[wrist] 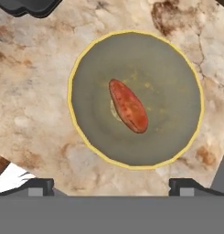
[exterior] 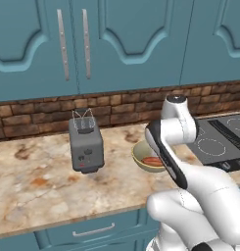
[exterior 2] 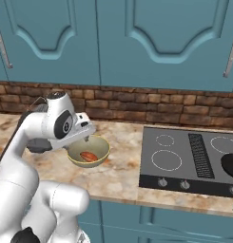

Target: Place the fish on the plate and place the sweet potato on the same plate.

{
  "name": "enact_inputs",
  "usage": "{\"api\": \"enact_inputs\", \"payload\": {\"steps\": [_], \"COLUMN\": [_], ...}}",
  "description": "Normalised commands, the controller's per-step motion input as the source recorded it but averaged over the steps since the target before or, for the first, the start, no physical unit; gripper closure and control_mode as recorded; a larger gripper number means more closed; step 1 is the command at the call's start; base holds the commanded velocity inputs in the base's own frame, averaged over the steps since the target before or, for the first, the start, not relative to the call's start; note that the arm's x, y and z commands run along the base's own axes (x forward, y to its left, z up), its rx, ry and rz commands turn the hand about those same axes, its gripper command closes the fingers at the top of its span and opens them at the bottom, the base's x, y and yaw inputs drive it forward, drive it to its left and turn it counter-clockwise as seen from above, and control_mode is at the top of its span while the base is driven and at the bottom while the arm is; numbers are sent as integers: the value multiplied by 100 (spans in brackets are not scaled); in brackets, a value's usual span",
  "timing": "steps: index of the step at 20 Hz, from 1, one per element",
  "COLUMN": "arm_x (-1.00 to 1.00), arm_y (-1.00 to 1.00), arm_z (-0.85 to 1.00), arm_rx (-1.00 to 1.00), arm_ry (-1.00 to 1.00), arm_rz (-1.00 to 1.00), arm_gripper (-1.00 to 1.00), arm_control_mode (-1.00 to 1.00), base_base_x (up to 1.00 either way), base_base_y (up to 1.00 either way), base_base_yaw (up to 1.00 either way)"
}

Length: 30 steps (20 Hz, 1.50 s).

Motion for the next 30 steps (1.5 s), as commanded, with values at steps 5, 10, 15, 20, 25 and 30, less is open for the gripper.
{"api": "enact_inputs", "payload": {"steps": [5,10,15,20,25,30], "arm_x": [23,6,5,4,13,29], "arm_y": [0,-9,-6,0,0,0], "arm_z": [-20,-28,-16,-21,-23,-14], "arm_rx": [0,1,5,4,4,0], "arm_ry": [0,-5,-13,-16,-9,0], "arm_rz": [1,0,0,0,0,0], "arm_gripper": [-100,-100,-100,-100,-100,-100], "arm_control_mode": [-100,-100,-100,-100,-100,-100], "base_base_x": [0,0,0,0,0,0], "base_base_y": [0,0,0,0,0,0], "base_base_yaw": [0,0,0,0,0,0]}}
